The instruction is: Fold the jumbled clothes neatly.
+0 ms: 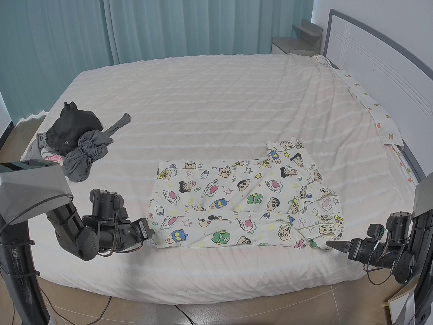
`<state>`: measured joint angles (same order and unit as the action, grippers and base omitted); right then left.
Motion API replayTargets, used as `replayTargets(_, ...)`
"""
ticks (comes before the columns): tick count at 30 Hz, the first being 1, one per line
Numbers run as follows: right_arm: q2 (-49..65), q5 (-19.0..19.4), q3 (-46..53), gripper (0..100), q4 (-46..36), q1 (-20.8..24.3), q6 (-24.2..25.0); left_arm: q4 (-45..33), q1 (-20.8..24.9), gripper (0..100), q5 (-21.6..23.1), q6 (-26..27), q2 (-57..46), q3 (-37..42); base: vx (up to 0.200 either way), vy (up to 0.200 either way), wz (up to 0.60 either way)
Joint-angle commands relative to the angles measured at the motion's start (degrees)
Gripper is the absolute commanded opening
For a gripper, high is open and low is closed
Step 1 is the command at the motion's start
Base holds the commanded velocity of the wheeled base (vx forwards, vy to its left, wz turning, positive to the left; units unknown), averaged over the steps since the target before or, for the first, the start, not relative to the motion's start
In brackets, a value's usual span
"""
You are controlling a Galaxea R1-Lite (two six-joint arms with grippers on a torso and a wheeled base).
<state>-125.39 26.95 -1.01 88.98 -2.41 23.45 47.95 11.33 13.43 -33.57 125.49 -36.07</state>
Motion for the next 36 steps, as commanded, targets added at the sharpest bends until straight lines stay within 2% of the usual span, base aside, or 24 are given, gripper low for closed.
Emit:
replayTargets(1, -0.12, 0.03, 1.01, 100, 0.93, -0.05, 0.01, -0.75, -0.08, 0, 0.01, 0.61, -2.97, -0.23, 0.0, 0.0, 0.0)
replayTargets(4, -0.12, 0.03, 1.01, 100, 0.93, -0.05, -0.08, -3.47, -0.78, 0, 0.01, 3.6, -4.11, -0.23, 0.0, 0.0, 0.0)
replayTargets(12, -0.03, 0.03, 1.01, 100, 0.93, -0.22, -0.08, -5.58, -2.71, 0, -0.07, 6.77, -4.03, -1.63, 0.0, 0.0, 0.0)
replayTargets(22, 0.32, -0.32, -0.13, 100, 1.02, -1.72, -0.25, -7.69, -4.03, 0, -0.07, 7.29, -3.67, -2.16, 0.0, 0.0, 0.0)
replayTargets(29, 0.32, -0.76, -2.24, 100, 0.93, -0.49, 0.19, -7.6, -4.47, 0, -0.07, 7.29, -3.32, -2.34, 0.0, 0.0, 0.0)
replayTargets(32, 2.08, -0.76, -2.68, 100, 0.93, 2.15, 4.32, -7.43, -4.38, 0, -0.07, 7.29, -2.44, -2.51, 0.0, 0.0, 0.0)
replayTargets(34, 4.02, -0.85, -2.68, 100, 0.93, 4.26, 10.82, -7.43, -4.21, 0, -0.07, 7.21, -1.65, -3.13, 0.0, 0.0, 0.0)
replayTargets(36, 4.98, -1.03, -2.24, 100, 0.85, 5.31, 14.69, -7.43, -4.21, 0, -0.07, 7.21, -1.21, -3.48, 0.0, 0.0, 0.0)
